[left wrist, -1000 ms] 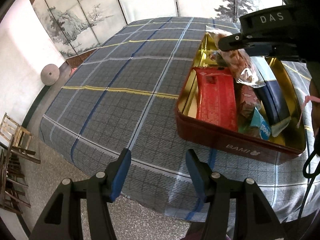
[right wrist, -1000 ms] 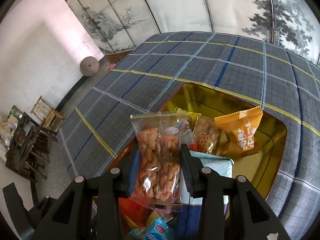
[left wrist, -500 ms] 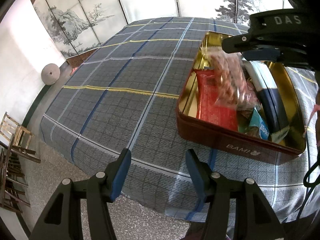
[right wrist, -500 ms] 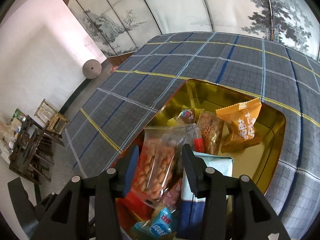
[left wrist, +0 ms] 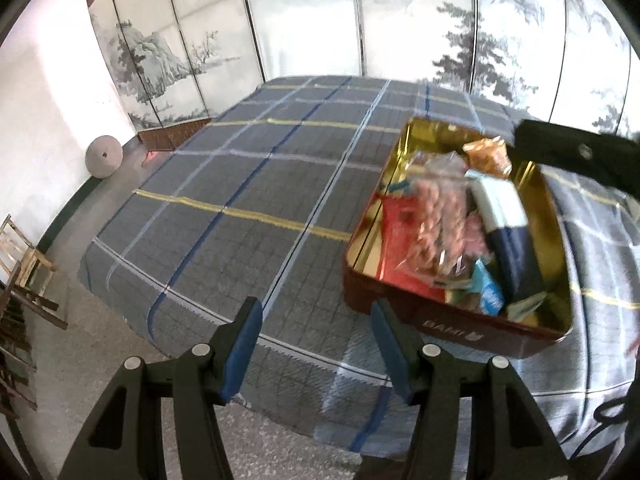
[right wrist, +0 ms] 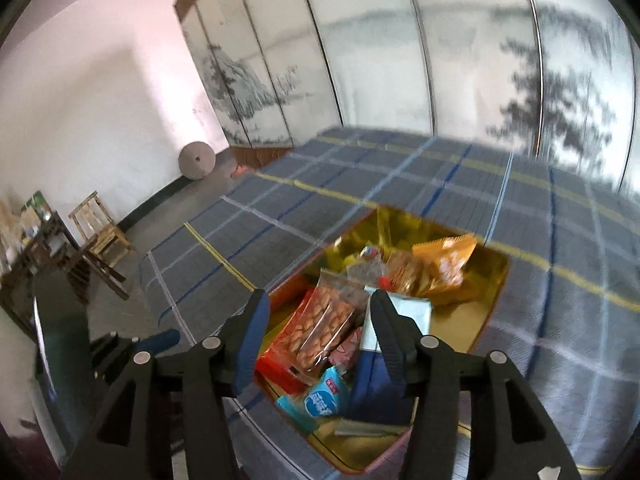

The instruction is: Organize snacks

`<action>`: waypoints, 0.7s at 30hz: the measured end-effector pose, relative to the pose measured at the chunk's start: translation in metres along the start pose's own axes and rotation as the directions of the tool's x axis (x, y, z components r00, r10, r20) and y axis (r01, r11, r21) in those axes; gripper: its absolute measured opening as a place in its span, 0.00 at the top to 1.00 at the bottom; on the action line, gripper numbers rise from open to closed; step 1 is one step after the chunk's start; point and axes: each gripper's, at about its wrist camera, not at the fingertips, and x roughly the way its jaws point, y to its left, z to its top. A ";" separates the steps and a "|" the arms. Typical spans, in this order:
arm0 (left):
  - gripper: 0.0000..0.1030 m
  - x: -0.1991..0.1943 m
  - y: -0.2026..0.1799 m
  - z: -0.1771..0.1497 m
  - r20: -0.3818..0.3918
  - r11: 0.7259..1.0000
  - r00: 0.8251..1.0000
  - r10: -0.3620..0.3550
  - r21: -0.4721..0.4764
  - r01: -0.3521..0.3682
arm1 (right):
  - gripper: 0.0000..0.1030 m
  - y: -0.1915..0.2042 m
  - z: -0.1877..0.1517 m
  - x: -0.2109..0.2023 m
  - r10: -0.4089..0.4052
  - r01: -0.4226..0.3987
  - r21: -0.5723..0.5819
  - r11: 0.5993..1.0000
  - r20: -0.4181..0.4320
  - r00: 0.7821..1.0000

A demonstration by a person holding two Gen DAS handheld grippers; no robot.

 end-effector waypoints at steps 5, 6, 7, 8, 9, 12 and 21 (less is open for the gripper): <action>0.44 -0.029 -0.001 0.003 0.100 1.000 0.995 -0.016 -0.024 0.019 | 0.45 0.011 -0.002 -0.036 -0.007 0.012 -0.051 0.999 0.081 0.997; 0.44 -0.037 -0.001 0.003 0.124 1.000 0.992 -0.017 -0.024 0.020 | 0.44 0.010 -0.004 -0.042 -0.007 0.012 -0.054 0.998 0.092 0.996; 0.44 -0.044 -0.002 0.003 0.145 0.999 0.989 -0.016 -0.026 0.020 | 0.44 0.010 -0.004 -0.049 -0.006 0.011 -0.055 0.998 0.102 0.995; 0.44 -0.053 -0.002 0.004 0.168 0.999 0.986 -0.012 -0.030 0.017 | 0.44 0.011 -0.005 -0.054 -0.005 0.011 -0.053 0.999 0.112 0.994; 0.44 -0.059 -0.002 0.004 0.185 0.999 0.983 -0.009 -0.034 0.015 | 0.43 0.010 -0.005 -0.061 -0.003 0.009 -0.049 0.999 0.123 0.992; 0.38 -0.084 0.002 0.006 0.260 0.998 0.965 -0.022 -0.051 0.037 | 0.42 0.010 -0.008 -0.078 -0.007 0.013 -0.039 0.999 0.154 0.988; 0.18 -0.149 0.005 0.016 0.400 0.998 0.916 0.004 -0.059 0.021 | 0.38 0.010 -0.015 -0.123 -0.003 0.006 -0.011 1.000 0.250 0.968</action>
